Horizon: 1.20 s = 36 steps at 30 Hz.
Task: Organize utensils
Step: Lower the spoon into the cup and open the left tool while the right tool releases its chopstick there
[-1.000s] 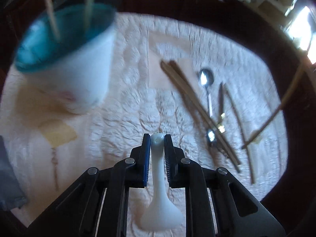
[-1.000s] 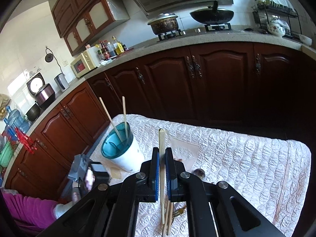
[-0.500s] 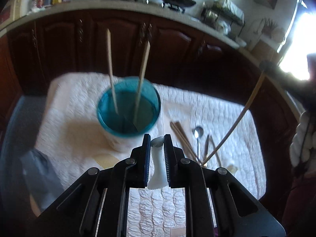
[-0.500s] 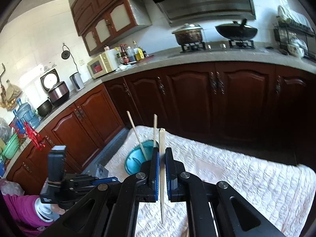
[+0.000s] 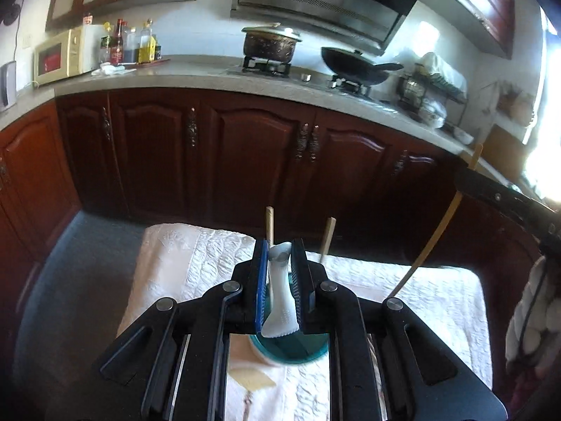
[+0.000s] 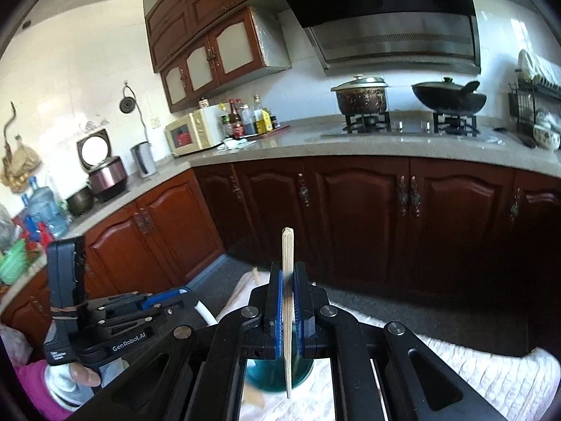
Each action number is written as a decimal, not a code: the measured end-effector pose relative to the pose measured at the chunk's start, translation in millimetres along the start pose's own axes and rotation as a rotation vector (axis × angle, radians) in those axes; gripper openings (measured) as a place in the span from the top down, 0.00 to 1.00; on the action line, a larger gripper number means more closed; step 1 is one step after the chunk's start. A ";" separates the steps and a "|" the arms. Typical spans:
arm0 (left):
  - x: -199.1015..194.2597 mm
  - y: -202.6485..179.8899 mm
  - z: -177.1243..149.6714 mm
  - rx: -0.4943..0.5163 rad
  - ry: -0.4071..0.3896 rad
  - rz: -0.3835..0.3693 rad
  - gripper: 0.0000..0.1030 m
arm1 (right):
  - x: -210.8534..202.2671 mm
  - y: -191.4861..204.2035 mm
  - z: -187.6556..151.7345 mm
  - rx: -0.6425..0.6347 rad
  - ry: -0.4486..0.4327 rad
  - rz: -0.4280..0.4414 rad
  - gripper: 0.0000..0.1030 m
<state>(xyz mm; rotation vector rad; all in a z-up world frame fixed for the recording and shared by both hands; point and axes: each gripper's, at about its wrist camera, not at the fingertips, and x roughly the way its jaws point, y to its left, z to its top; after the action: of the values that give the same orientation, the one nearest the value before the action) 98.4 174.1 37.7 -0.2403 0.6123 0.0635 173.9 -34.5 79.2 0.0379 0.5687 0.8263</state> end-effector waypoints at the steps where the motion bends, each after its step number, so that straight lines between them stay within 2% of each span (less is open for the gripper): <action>1: 10.4 1.6 1.5 -0.009 0.009 0.005 0.88 | 5.4 -0.8 0.6 0.001 0.004 -0.005 0.95; 7: 47.9 -0.1 -2.0 -0.030 0.041 0.022 0.88 | 47.7 -9.0 -8.1 0.023 0.050 -0.027 0.95; 10: 65.7 -1.9 -6.2 -0.029 0.059 0.055 0.88 | 63.0 -10.3 -14.9 0.017 0.074 -0.035 0.95; 18: 94.5 -4.3 -24.0 -0.020 0.099 0.104 0.88 | 94.8 -20.5 -39.0 0.029 0.138 -0.038 0.95; 25: 108.6 -0.1 -35.1 -0.035 0.140 0.116 0.89 | 120.3 -33.5 -67.9 0.076 0.224 -0.025 0.95; 30: 102.3 1.0 -38.3 -0.052 0.150 0.102 0.89 | 126.6 -43.4 -76.0 0.111 0.249 -0.014 0.95; 32: 99.6 2.0 -38.7 -0.053 0.152 0.100 0.87 | 125.1 -45.6 -76.7 0.120 0.259 -0.011 0.88; 34: 95.1 2.7 -40.2 -0.062 0.154 0.094 0.84 | 119.8 -46.8 -78.2 0.119 0.255 -0.013 0.74; 36: 90.8 1.9 -40.9 -0.064 0.153 0.088 0.83 | 115.4 -46.9 -79.7 0.127 0.254 -0.010 0.73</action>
<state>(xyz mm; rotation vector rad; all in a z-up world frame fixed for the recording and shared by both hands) 149.4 164.9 -47.4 -0.2823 0.7743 0.1509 228.8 0.0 -53.7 0.0464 0.8604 0.7893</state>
